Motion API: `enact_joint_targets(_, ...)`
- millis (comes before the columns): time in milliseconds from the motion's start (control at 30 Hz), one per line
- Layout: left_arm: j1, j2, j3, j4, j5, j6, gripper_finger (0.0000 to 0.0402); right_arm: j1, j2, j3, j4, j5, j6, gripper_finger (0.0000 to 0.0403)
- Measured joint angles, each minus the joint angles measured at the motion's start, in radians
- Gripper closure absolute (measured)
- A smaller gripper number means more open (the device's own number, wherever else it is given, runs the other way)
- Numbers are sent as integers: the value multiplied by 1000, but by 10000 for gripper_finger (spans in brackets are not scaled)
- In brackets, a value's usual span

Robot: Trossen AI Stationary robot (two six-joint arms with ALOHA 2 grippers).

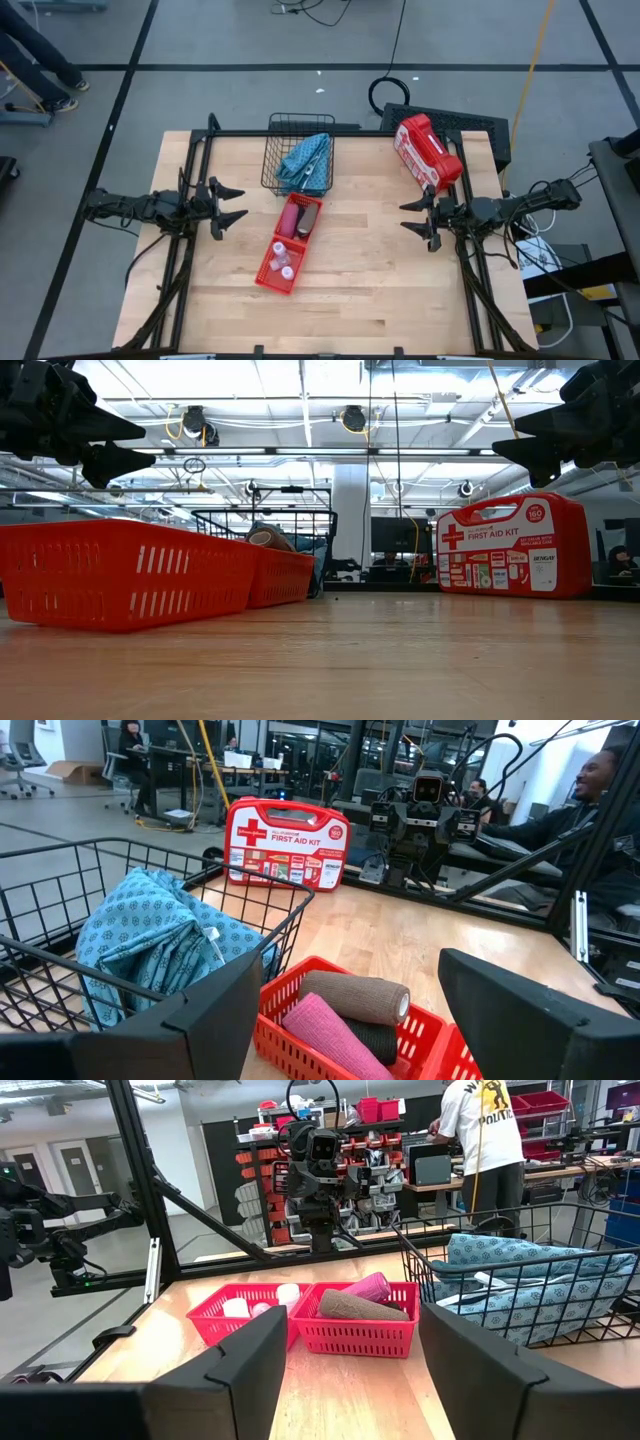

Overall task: Pick & place medical supplies in basket/bin
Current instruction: Return to Home Position

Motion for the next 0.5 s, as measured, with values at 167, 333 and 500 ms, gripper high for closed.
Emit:
enact_joint_targets(167,0,0,0,0,0,0,91,0,0,0,0,0,0,182)
enact_joint_targets(333,0,0,0,0,0,0,92,0,0,0,0,0,0,186)
enact_joint_targets(500,0,0,0,0,0,0,91,0,0,0,0,0,0,187)
